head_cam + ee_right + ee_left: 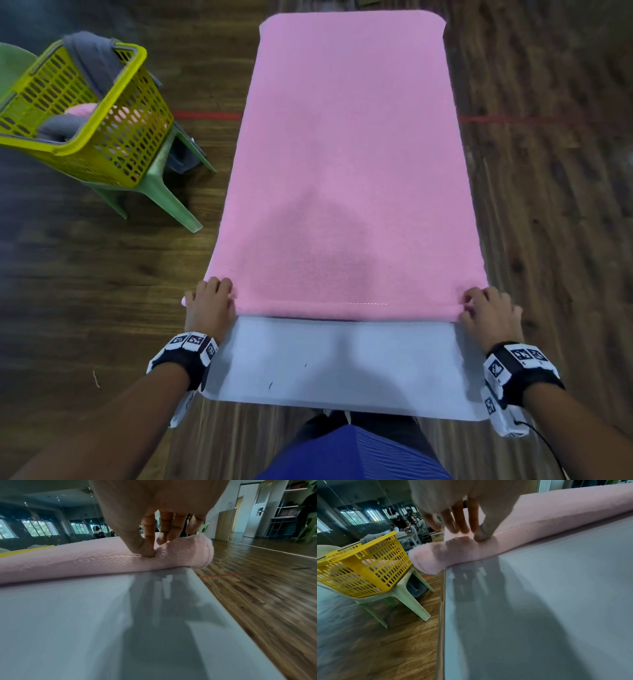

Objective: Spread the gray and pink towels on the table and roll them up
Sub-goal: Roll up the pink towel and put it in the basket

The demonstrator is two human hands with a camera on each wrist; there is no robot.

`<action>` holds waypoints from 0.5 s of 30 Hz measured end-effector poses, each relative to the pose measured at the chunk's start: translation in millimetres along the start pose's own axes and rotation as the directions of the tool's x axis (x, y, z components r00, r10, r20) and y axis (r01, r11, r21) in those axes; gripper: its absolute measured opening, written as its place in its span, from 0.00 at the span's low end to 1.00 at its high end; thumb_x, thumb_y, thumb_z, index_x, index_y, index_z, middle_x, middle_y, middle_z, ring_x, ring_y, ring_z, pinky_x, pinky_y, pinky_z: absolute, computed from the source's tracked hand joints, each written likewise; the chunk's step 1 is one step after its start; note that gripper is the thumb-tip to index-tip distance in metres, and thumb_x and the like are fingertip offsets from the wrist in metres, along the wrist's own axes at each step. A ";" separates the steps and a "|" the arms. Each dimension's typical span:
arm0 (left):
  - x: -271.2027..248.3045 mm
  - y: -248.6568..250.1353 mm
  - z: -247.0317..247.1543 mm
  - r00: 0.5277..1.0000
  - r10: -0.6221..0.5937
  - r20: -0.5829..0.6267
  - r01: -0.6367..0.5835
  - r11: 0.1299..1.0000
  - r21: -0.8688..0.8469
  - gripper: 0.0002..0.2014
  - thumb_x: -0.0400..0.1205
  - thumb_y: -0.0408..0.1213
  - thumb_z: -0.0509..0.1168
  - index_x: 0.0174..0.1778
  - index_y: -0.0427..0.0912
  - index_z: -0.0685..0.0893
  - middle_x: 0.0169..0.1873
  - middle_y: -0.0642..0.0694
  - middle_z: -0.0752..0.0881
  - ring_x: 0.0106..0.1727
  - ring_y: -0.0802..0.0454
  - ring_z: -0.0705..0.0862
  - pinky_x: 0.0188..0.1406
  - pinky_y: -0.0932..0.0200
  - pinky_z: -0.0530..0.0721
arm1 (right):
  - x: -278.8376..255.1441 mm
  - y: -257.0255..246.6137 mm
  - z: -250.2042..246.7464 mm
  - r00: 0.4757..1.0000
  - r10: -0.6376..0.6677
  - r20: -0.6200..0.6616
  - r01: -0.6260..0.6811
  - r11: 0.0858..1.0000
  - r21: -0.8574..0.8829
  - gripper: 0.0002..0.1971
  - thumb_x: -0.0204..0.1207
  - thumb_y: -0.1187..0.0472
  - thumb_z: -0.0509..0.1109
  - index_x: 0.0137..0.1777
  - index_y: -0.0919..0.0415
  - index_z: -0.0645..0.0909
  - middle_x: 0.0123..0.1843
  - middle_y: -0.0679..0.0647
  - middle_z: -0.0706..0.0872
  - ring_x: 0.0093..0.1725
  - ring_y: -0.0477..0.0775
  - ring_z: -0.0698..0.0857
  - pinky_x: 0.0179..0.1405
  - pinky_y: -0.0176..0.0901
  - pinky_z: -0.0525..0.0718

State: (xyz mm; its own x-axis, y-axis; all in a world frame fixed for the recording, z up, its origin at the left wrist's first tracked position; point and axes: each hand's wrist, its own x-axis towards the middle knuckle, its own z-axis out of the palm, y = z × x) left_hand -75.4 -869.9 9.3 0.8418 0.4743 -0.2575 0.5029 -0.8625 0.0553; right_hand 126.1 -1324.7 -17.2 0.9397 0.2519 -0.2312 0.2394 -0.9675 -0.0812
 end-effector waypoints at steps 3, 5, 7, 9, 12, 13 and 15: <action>4.4 3.2 6.2 0.992 -0.127 0.022 0.129 0.965 -0.229 0.03 0.81 0.29 0.60 0.48 0.35 0.72 0.41 0.39 0.77 0.39 0.40 0.76 0.36 0.46 0.73 | 0.4 -1.1 5.4 0.998 -0.061 -0.023 0.062 0.995 0.073 0.09 0.62 0.69 0.75 0.40 0.59 0.80 0.40 0.57 0.80 0.41 0.64 0.80 0.45 0.57 0.78; 0.9 3.2 17.0 0.994 -0.096 -0.050 0.074 0.940 -0.333 0.04 0.78 0.23 0.60 0.45 0.34 0.74 0.40 0.37 0.78 0.40 0.41 0.74 0.39 0.48 0.72 | -4.5 1.3 14.5 0.990 -0.111 -0.085 0.120 0.986 0.111 0.12 0.56 0.75 0.75 0.39 0.64 0.81 0.39 0.60 0.81 0.39 0.65 0.80 0.45 0.58 0.77; -6.2 -0.2 29.0 0.989 -0.011 -0.148 -0.032 0.958 -0.285 0.08 0.72 0.20 0.65 0.45 0.32 0.78 0.40 0.35 0.81 0.41 0.40 0.76 0.42 0.48 0.75 | -9.3 4.3 23.0 0.986 -0.121 -0.112 0.139 0.977 0.163 0.15 0.55 0.75 0.75 0.43 0.66 0.82 0.42 0.61 0.83 0.43 0.66 0.80 0.50 0.56 0.74; -7.5 -4.4 35.4 0.984 0.060 -0.170 -0.092 0.977 -0.190 0.11 0.71 0.23 0.68 0.50 0.32 0.82 0.45 0.36 0.85 0.45 0.37 0.80 0.46 0.44 0.80 | -12.4 6.2 24.9 0.986 -0.126 -0.113 0.148 0.967 0.206 0.17 0.57 0.75 0.75 0.48 0.67 0.83 0.47 0.61 0.85 0.47 0.66 0.81 0.53 0.54 0.76; -2.9 -10.6 34.7 0.975 0.161 -0.153 -0.171 0.984 -0.054 0.15 0.76 0.34 0.58 0.54 0.34 0.83 0.49 0.38 0.85 0.50 0.38 0.81 0.51 0.43 0.79 | -15.9 7.8 20.7 0.981 -0.147 -0.125 0.165 0.976 0.145 0.14 0.63 0.67 0.74 0.50 0.61 0.85 0.49 0.57 0.88 0.50 0.66 0.82 0.50 0.56 0.80; -1.0 -11.2 31.3 0.974 0.175 -0.147 -0.181 0.983 -0.028 0.16 0.76 0.36 0.55 0.53 0.36 0.83 0.48 0.39 0.86 0.50 0.38 0.81 0.51 0.43 0.78 | -15.5 6.0 16.8 0.983 -0.129 -0.134 0.142 0.986 0.087 0.12 0.64 0.63 0.72 0.49 0.57 0.85 0.49 0.54 0.88 0.50 0.64 0.82 0.50 0.56 0.78; 3.9 -10.6 21.8 0.980 0.161 -0.119 -0.161 0.987 0.008 0.17 0.74 0.40 0.52 0.47 0.39 0.84 0.42 0.42 0.86 0.47 0.40 0.83 0.53 0.42 0.75 | -8.7 0.2 6.0 0.992 -0.060 -0.111 0.061 0.998 0.001 0.09 0.67 0.57 0.72 0.48 0.50 0.86 0.47 0.48 0.89 0.52 0.60 0.81 0.54 0.55 0.69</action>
State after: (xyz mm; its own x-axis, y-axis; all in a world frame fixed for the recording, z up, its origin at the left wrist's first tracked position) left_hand -81.8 -862.7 -13.2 0.9291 0.3468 -0.1288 0.3590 -0.9292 0.0880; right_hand 116.5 -1327.0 -21.0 0.9449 0.3057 -0.1170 0.2957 -0.9505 -0.0955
